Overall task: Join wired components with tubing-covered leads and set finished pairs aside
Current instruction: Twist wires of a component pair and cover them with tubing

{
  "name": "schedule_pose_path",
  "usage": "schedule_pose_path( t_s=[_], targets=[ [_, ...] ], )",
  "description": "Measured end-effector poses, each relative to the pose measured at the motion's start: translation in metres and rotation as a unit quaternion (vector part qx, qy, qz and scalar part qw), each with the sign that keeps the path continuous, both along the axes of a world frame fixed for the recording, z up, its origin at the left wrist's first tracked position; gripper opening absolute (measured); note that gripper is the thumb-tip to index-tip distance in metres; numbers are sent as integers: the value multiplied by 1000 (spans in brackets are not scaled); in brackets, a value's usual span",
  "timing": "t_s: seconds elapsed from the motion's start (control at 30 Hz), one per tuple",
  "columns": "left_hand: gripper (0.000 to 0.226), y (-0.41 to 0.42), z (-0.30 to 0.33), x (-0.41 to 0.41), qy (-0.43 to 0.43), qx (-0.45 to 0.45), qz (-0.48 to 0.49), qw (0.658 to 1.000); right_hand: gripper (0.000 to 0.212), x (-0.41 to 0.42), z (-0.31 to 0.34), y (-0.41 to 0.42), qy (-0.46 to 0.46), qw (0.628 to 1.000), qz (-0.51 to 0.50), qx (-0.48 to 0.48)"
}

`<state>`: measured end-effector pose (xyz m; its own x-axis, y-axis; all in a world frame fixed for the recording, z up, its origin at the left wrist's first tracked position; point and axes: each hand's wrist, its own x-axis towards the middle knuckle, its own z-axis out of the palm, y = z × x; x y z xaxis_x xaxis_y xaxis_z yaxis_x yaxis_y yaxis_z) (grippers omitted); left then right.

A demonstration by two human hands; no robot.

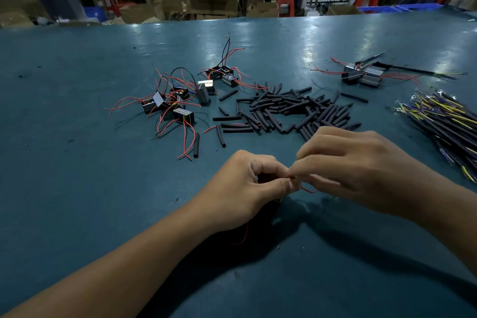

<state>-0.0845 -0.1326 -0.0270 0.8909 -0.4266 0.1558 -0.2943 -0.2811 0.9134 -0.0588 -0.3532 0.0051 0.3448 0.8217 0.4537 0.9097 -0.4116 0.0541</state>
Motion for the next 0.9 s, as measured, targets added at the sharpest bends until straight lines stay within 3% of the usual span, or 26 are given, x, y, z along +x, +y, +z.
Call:
schedule_pose_path(
  t_s=[0.13,0.47,0.6,0.77,0.9],
  targets=[
    [9,0,1,1,0,9,-5,1000,25,-1,4,0,-1,1000,-3,-7],
    [11,-1,1,0,9,6,1,1000,16,-4,1,8,52,998,-20,28],
    [11,-3,2,-3,-1,6,13,1000,10,-11,1,13,130,986,-84,55],
    [13,-5,3,-4,-24,15,40,999,19,-17,-1,22,336,907,-196,162],
    [9,-7,2,-7,-57,46,43,996,27,-15,-6,25,526,783,-254,215]
  ],
)
